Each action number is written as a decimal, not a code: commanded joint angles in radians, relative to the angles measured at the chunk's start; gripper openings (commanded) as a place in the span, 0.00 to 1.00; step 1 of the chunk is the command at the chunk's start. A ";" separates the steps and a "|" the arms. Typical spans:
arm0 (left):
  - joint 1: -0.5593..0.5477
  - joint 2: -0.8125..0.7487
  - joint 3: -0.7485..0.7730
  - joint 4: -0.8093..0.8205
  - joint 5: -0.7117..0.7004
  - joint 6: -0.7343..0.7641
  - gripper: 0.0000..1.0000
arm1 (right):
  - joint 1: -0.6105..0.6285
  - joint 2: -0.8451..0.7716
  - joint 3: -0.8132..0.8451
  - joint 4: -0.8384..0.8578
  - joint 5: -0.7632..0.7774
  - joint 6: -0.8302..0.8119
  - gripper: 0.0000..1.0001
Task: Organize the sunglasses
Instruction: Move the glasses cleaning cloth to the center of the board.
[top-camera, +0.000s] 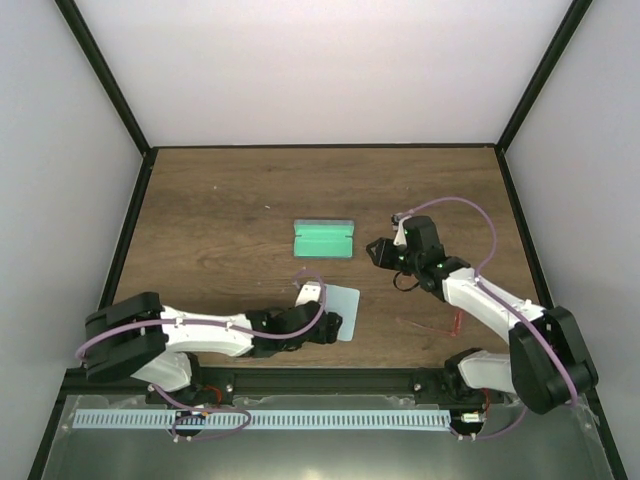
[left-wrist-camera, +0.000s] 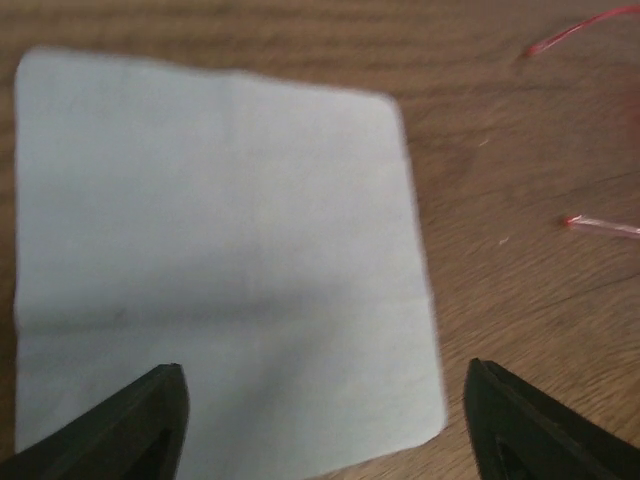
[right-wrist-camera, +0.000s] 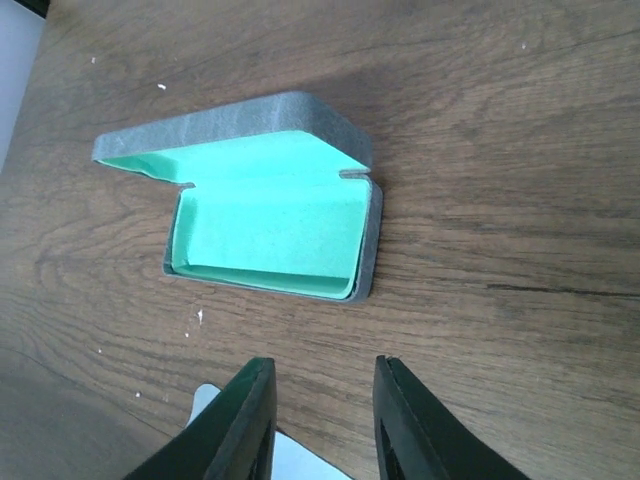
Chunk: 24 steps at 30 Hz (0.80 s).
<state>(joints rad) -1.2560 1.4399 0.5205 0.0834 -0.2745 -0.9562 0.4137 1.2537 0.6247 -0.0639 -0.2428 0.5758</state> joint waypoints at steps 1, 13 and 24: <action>0.000 -0.002 0.123 -0.103 -0.068 0.090 0.83 | 0.006 -0.067 -0.015 0.047 0.000 -0.028 0.32; 0.336 -0.104 0.351 -0.372 -0.003 0.198 1.00 | 0.023 0.143 0.027 0.082 -0.223 -0.045 0.10; 0.551 0.106 0.342 -0.213 0.129 0.222 0.93 | 0.080 0.217 0.062 0.061 -0.239 -0.068 0.01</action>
<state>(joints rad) -0.7044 1.5368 0.8875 -0.1799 -0.1883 -0.7635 0.4679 1.4601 0.6331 0.0032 -0.4465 0.5312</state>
